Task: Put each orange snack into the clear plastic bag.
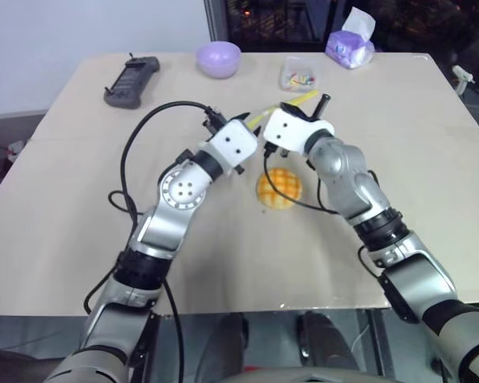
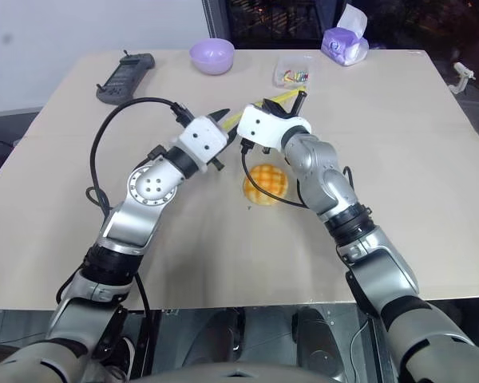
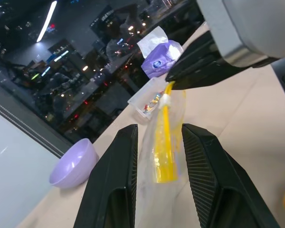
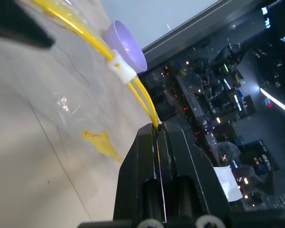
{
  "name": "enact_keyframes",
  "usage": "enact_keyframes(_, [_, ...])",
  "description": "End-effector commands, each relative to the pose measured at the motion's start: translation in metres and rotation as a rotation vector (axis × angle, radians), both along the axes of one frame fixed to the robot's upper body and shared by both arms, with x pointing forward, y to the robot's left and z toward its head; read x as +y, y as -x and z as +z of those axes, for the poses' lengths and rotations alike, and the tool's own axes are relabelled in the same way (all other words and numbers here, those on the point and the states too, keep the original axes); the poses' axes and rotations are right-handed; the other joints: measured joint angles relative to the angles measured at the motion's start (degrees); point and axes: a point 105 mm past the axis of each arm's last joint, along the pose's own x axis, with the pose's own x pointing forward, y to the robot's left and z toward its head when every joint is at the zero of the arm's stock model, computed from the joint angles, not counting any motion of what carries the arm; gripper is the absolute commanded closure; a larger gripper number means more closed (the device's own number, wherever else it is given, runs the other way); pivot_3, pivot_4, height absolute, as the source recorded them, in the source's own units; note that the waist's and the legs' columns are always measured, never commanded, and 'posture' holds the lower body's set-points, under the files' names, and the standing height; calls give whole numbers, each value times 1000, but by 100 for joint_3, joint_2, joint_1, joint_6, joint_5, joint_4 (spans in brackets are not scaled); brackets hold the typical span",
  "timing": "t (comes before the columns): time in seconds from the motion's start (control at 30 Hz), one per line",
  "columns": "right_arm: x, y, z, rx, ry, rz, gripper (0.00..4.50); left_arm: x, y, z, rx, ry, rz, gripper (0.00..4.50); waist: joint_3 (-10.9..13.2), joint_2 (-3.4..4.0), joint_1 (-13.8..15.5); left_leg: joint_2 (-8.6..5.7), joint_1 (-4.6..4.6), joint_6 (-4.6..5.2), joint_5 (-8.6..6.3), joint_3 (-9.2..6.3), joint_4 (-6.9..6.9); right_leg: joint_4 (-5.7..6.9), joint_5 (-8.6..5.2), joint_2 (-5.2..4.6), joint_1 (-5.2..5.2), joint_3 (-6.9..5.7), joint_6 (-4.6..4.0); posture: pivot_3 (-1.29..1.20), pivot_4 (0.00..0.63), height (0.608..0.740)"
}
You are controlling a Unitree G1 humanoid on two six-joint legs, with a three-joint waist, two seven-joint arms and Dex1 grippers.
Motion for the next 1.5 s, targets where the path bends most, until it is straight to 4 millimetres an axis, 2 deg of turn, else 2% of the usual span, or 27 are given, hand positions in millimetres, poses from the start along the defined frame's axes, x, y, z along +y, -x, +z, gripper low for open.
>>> enact_keyframes(0.03, [6,7,14,-49,-13,28,4500,-3,-2,5,-6,8,1,2951,0,0,-1,0,0,0,0,0,0,0,0,0,0,0,0,0,150,740])
enact_keyframes(0.27, [8,9,13,-49,-4,37,4500,-4,-3,5,-17,23,8,2951,0,0,-5,0,0,0,0,0,1,3,0,0,0,0,0,0,150,740])
enact_keyframes(0.37, [9,10,12,-48,-3,42,4500,-5,-4,7,-24,36,10,3740,-1,0,-2,0,0,0,0,0,3,4,0,0,0,0,0,0,150,740])
enact_keyframes(0.4, [9,10,12,-48,-3,43,4500,-5,-4,7,-28,37,11,4227,-1,0,-3,0,0,0,0,0,3,5,0,0,0,0,0,0,150,740])
enact_keyframes(0.43, [9,10,12,-48,-2,44,4500,-5,-4,9,-36,40,15,4444,-1,0,-5,0,0,0,0,0,4,5,0,0,0,0,0,0,150,740])
enact_keyframes(0.57, [9,10,9,-28,-9,45,4500,-4,-5,7,-31,36,20,4444,-1,0,-4,0,0,0,0,0,4,6,0,0,0,0,0,0,150,740])
enact_keyframes(0.67, [6,7,1,94,-104,56,4500,-3,-7,1,-18,22,29,4444,-2,0,-7,0,1,0,0,0,6,8,0,0,0,1,0,0,150,740])
enact_keyframes(0.77, [0,9,-3,149,-109,72,3609,-1,-7,-3,-7,16,33,4500,-2,0,-3,0,1,0,0,0,7,11,0,0,0,0,0,0,150,740])
enact_keyframes(0.83, [-6,9,-4,146,-101,65,2565,0,-7,-4,-2,24,29,4500,-2,0,2,0,1,0,0,0,10,11,0,0,0,1,0,0,150,740])
enact_keyframes(0.93, [-28,6,-1,184,-153,29,1884,4,-5,-9,11,9,12,4500,-2,0,1,-1,1,0,0,0,19,18,0,0,1,0,0,0,150,740])
enact_keyframes(1.13, [-40,9,6,447,-544,98,1884,11,0,-16,53,77,-51,4500,-2,0,-11,-1,5,4,-2,-1,54,70,0,2,1,3,0,0,150,740])
enact_keyframes(1.2, [-40,12,6,508,-620,126,1884,13,0,-19,71,97,-69,4500,-2,0,-6,1,9,16,-9,-2,61,82,0,4,2,4,0,0,150,740])
enact_keyframes(1.27, [-39,16,9,590,-749,169,2419,20,-1,-22,110,159,-67,4500,-2,0,-1,1,10,22,-12,-3,65,88,0,4,4,3,0,0,150,740])
enact_keyframes(1.3, [-39,17,10,614,-784,181,2931,22,-2,-22,121,176,-67,4500,-2,0,0,0,12,25,-14,-5,70,90,0,4,8,2,0,0,150,740])
enact_keyframes(1.33, [-37,19,10,640,-812,196,3095,23,-2,-22,119,177,-67,4500,-2,0,1,0,12,26,-14,-5,72,91,0,4,8,1,0,0,150,740])
enact_keyframes(1.43, [-28,23,7,720,-882,227,4267,24,0,-25,124,180,-76,4500,-2,0,1,-1,13,27,-15,-7,76,91,0,4,11,0,0,0,150,740])
enact_keyframes(1.47, [-26,24,6,734,-890,230,4456,23,2,-26,129,176,-86,4500,-2,0,-5,-1,13,27,-15,-7,76,91,0,4,11,0,0,0,150,740])
enact_keyframes(1.5, [-24,24,4,747,-900,229,4456,23,3,-27,131,178,-94,4500,-2,0,-6,-1,14,26,-14,-8,76,91,0,4,11,0,0,0,150,740])
